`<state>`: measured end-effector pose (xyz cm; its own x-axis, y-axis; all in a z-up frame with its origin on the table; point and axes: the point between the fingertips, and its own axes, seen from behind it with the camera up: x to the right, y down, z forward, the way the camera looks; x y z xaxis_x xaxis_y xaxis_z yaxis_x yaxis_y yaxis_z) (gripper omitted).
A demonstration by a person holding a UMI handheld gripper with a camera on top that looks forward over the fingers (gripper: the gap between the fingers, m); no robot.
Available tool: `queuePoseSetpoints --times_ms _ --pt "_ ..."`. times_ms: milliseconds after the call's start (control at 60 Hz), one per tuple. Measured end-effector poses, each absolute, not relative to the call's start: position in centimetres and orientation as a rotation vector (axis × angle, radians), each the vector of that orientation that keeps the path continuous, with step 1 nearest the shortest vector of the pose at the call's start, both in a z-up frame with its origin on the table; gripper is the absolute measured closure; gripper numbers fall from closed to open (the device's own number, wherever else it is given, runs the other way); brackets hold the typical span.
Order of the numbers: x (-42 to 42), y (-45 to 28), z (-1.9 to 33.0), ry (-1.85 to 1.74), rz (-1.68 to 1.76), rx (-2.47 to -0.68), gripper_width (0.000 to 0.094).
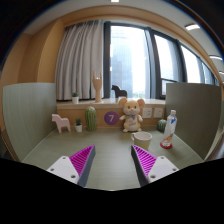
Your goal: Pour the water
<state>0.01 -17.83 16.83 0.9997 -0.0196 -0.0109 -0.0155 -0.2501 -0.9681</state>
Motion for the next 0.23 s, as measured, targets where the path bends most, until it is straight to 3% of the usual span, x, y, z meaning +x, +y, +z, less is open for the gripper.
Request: queuePoseSetpoints --times_ms 233 --pt "-4.8 -19.5 17.1 -0.062 0.044 -1.808 0.0206"
